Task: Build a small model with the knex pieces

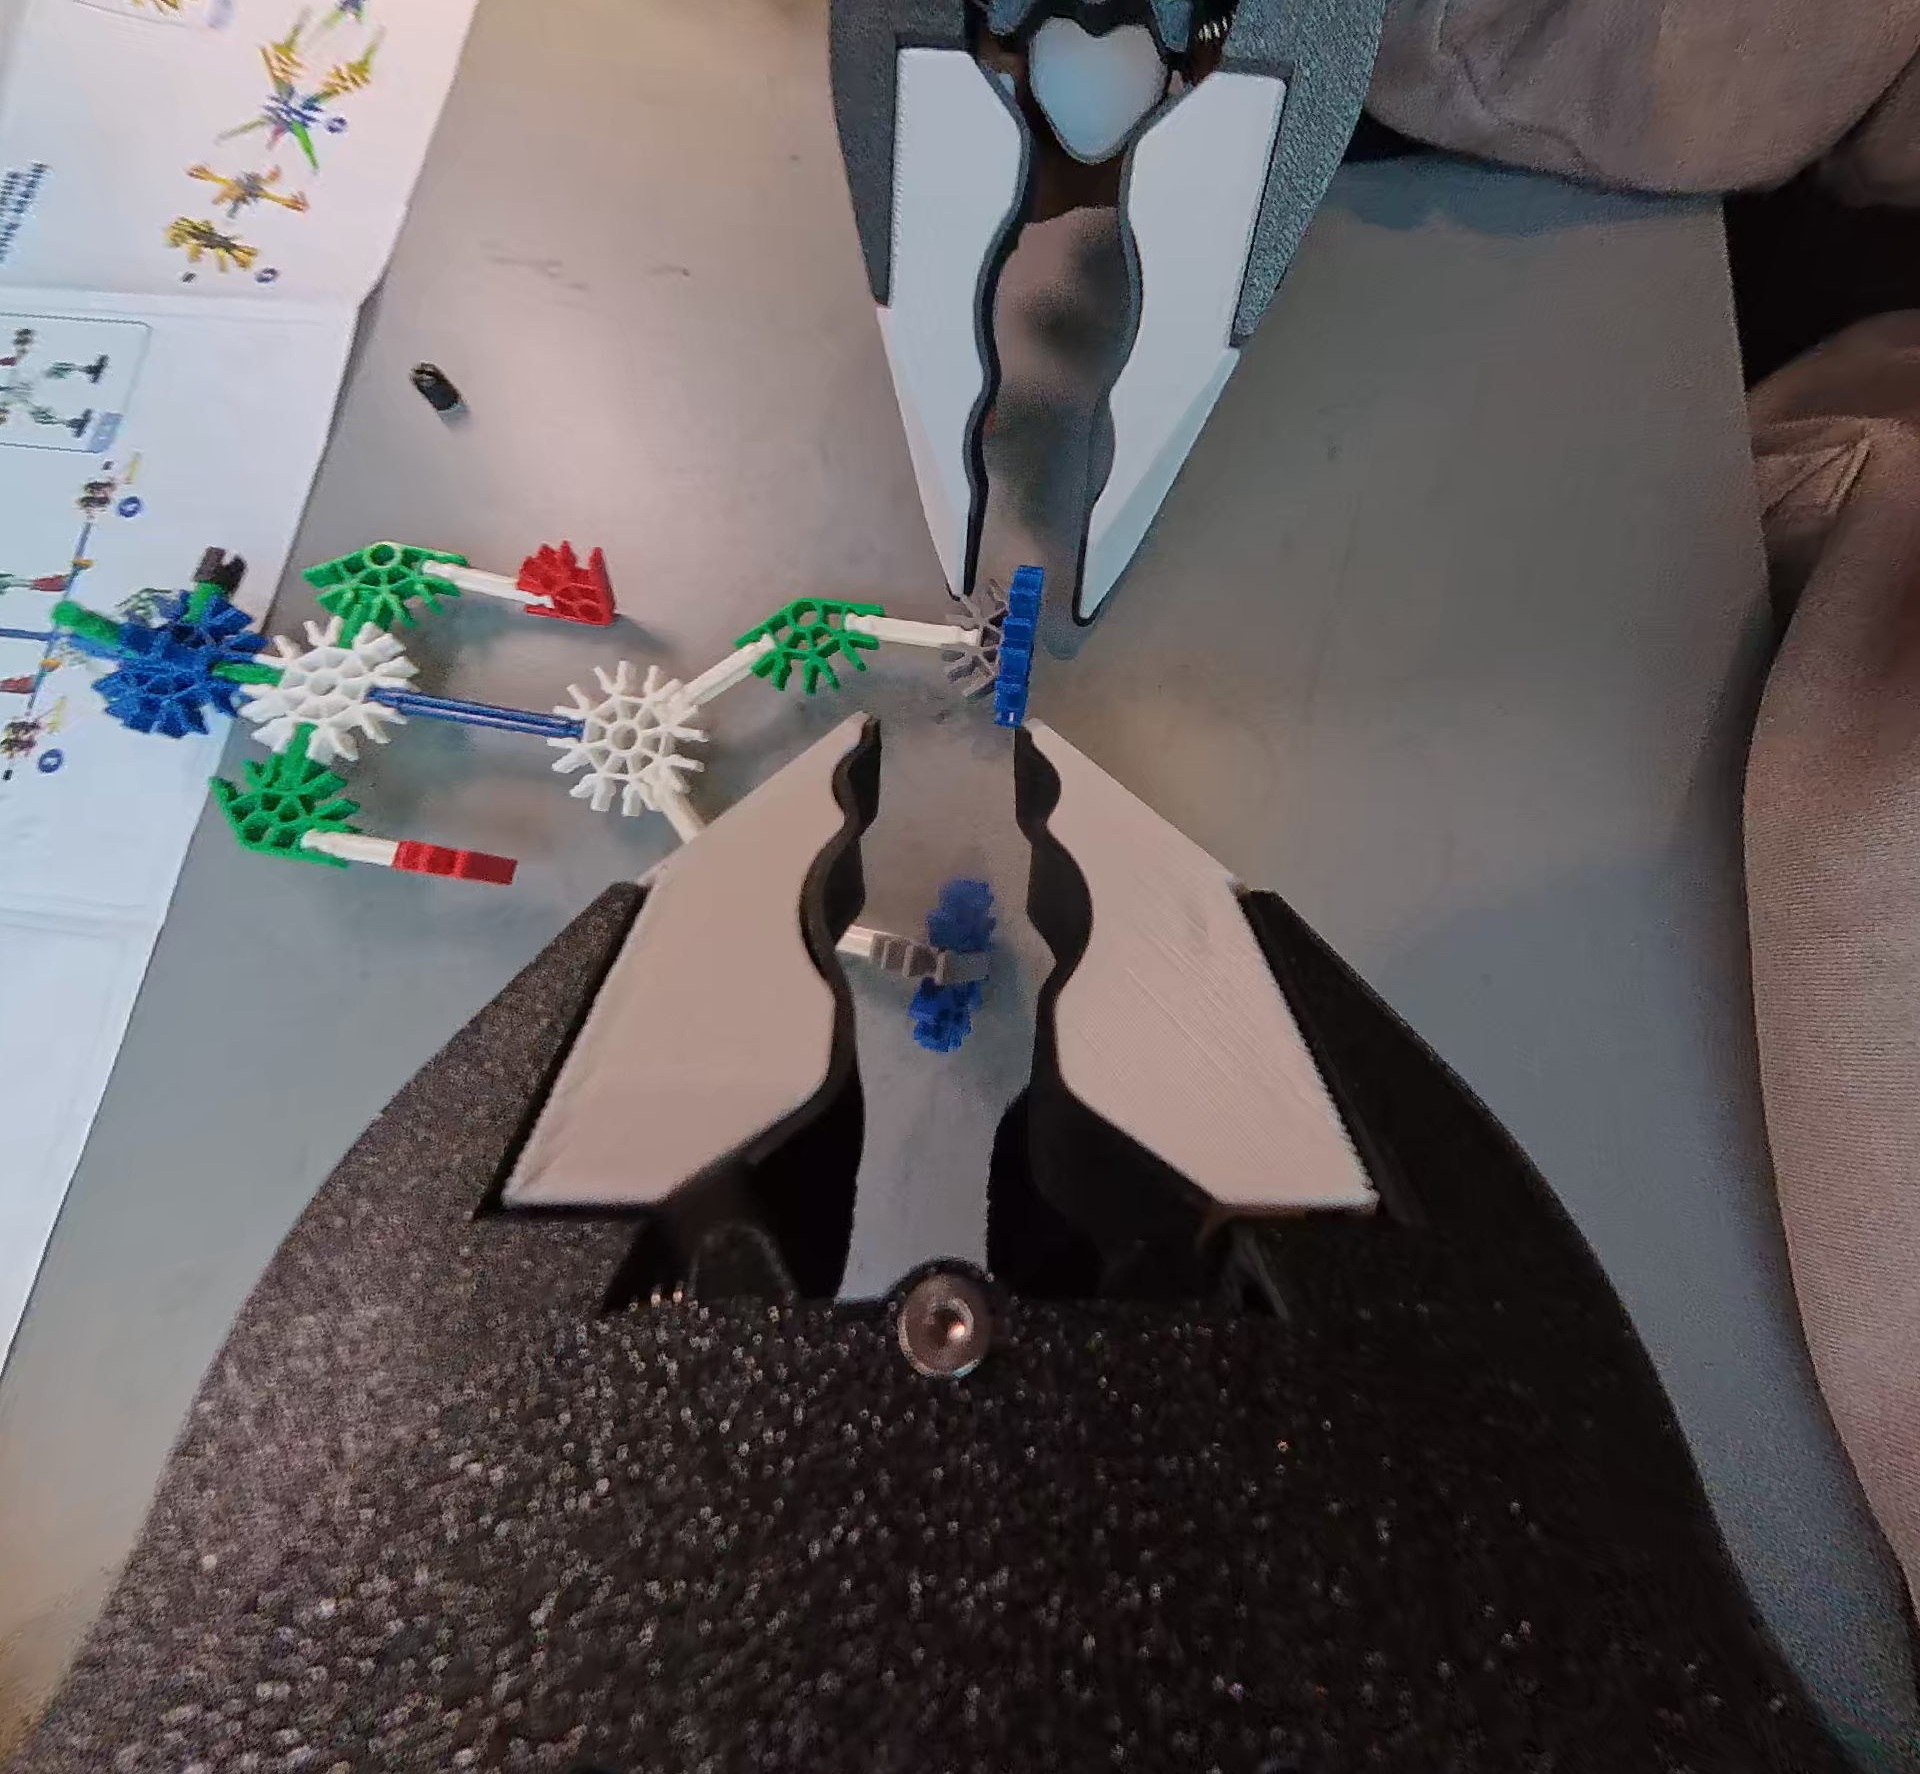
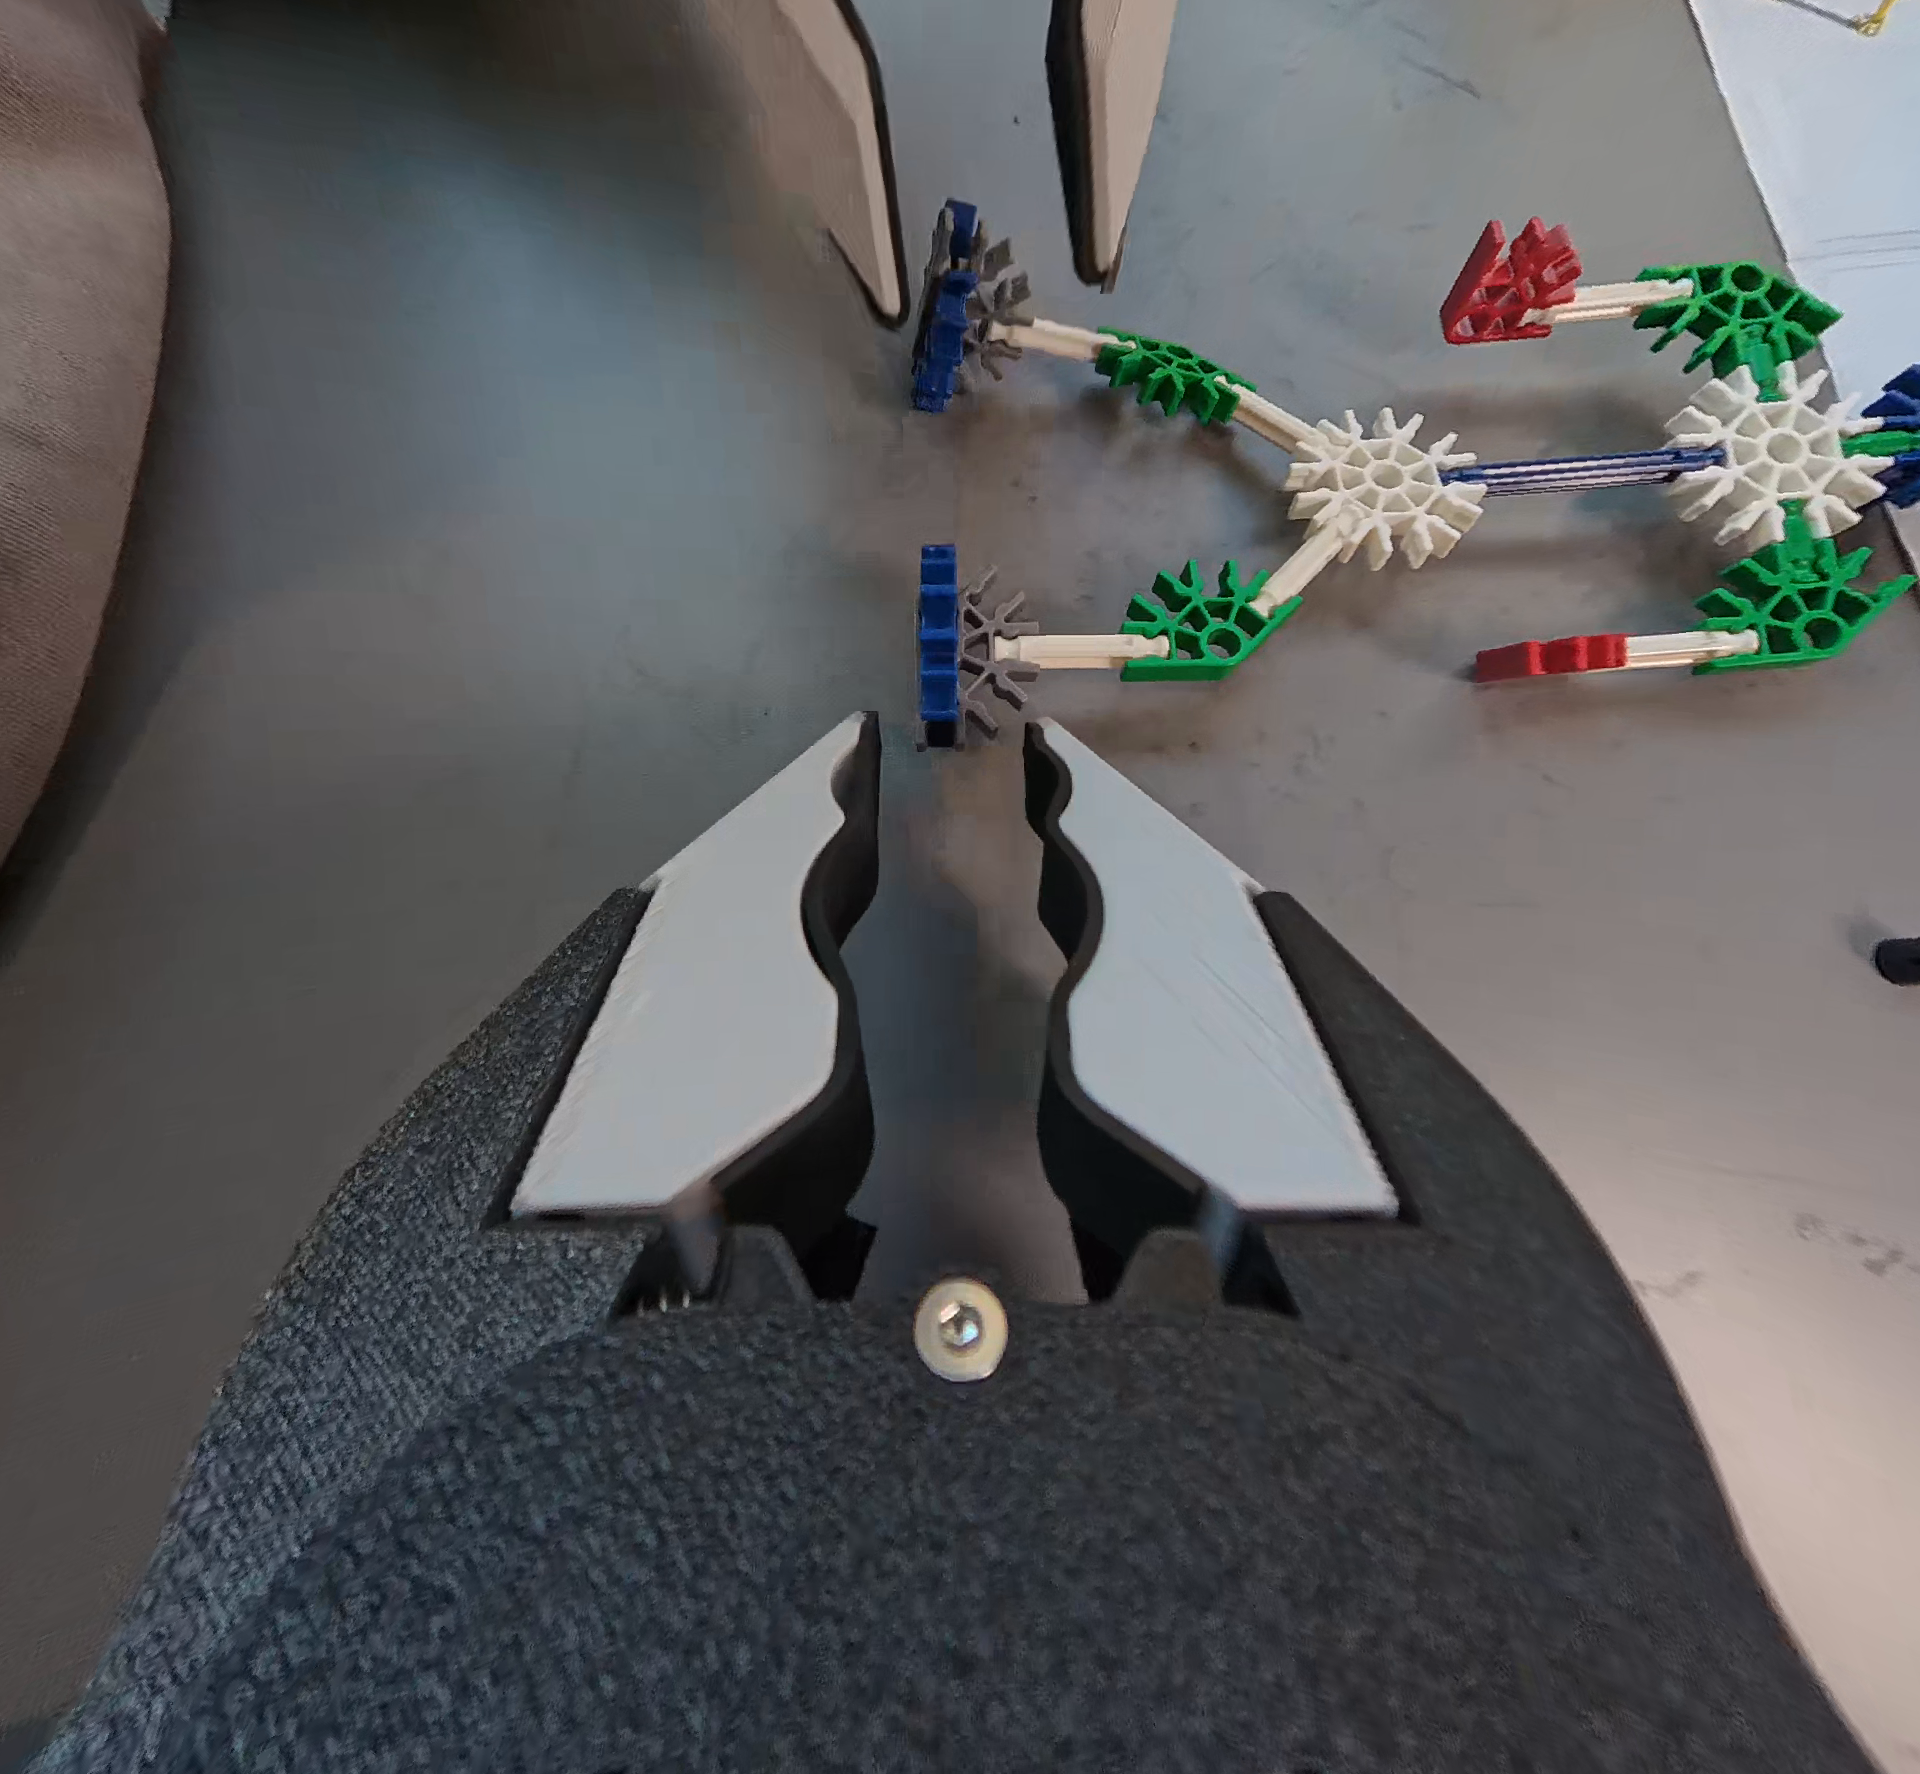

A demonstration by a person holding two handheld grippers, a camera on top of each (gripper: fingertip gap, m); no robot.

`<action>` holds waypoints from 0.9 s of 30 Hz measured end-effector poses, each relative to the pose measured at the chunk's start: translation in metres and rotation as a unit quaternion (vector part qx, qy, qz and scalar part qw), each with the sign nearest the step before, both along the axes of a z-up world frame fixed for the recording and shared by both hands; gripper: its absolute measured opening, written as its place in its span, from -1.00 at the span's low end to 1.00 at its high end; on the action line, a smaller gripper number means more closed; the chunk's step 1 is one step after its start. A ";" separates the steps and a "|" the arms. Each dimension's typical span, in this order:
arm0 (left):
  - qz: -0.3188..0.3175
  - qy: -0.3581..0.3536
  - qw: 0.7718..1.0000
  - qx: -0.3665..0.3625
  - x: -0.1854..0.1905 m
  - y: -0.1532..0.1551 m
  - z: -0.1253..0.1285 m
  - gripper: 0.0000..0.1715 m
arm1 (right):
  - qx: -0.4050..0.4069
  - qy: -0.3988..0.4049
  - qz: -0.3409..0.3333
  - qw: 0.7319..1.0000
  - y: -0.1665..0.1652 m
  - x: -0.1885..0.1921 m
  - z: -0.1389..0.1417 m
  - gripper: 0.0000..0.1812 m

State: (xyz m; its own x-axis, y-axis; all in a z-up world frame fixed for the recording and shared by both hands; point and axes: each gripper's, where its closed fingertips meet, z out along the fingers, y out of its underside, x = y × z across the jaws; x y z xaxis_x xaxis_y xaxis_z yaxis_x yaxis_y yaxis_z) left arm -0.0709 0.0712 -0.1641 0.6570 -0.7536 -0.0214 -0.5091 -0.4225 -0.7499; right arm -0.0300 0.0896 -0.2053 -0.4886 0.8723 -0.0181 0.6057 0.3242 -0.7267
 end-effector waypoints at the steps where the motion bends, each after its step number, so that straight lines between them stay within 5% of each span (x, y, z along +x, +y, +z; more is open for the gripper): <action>1: 0.007 -0.021 1.000 0.006 -0.006 -0.001 0.006 -0.70 | -0.003 0.012 -0.002 1.000 0.001 -0.001 0.006 -0.71; 4: 0.020 -0.083 0.996 0.009 -0.027 -0.004 0.016 -0.67 | -0.008 0.032 -0.007 0.999 0.003 -0.002 0.017 -0.71; 9: 0.013 -0.133 0.990 -0.032 -0.039 -0.009 -0.001 -0.60 | 0.022 -0.014 -0.007 1.000 0.003 0.000 -0.005 -0.67; 14: -0.020 -0.057 0.997 -0.048 -0.023 -0.015 -0.032 -0.54 | 0.047 -0.014 -0.006 0.999 -0.001 -0.005 -0.010 -0.81; 18: -0.033 -0.014 0.999 -0.035 -0.014 -0.016 -0.041 -0.73 | 0.046 -0.013 0.005 0.999 -0.005 -0.003 -0.007 -0.85; 24: -0.038 -0.081 0.996 0.006 0.004 -0.008 -0.006 -0.73 | 0.073 -0.013 0.018 0.997 -0.005 0.000 -0.010 -0.85; 27: -0.033 -0.044 0.998 0.019 0.004 0.013 -0.006 -0.78 | 0.072 -0.011 0.032 0.997 -0.010 0.000 -0.010 -0.85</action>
